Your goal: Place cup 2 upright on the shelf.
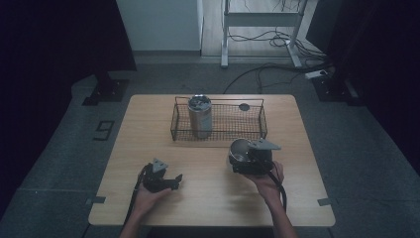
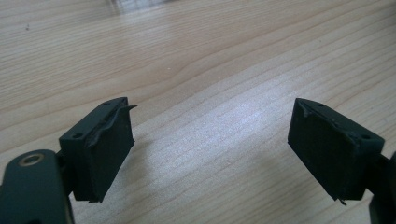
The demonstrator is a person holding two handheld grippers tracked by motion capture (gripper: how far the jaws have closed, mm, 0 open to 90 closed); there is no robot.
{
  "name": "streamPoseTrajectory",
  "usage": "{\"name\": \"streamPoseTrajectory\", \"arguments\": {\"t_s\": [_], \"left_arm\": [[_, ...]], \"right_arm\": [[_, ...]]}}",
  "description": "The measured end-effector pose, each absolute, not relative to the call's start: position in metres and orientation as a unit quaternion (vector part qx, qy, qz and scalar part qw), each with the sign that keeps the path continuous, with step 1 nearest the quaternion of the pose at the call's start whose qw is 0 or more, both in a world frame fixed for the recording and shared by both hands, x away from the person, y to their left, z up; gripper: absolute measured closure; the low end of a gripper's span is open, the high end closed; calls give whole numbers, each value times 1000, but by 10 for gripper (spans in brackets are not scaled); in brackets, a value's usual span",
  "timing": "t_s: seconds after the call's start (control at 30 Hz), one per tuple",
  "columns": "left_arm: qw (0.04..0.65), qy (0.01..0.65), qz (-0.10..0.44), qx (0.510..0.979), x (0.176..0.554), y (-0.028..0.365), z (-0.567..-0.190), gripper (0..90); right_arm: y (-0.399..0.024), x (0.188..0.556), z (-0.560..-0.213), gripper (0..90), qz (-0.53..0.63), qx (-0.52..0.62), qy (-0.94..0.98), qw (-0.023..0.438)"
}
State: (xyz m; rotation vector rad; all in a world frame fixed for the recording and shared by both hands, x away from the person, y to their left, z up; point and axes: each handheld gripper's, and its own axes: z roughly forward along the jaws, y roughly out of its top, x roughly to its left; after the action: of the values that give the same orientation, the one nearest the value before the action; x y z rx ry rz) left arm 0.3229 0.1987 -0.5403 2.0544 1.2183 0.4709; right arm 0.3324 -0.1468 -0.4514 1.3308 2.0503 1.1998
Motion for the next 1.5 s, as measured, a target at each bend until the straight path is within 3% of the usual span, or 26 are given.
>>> {"name": "streamPoseTrajectory", "arguments": {"t_s": [1.5], "left_arm": [[341, 470, 173, 796, 323, 199, -541, 145]], "right_arm": [[-167, 376, -395, 69, 441, 487, 716, 237]]}}
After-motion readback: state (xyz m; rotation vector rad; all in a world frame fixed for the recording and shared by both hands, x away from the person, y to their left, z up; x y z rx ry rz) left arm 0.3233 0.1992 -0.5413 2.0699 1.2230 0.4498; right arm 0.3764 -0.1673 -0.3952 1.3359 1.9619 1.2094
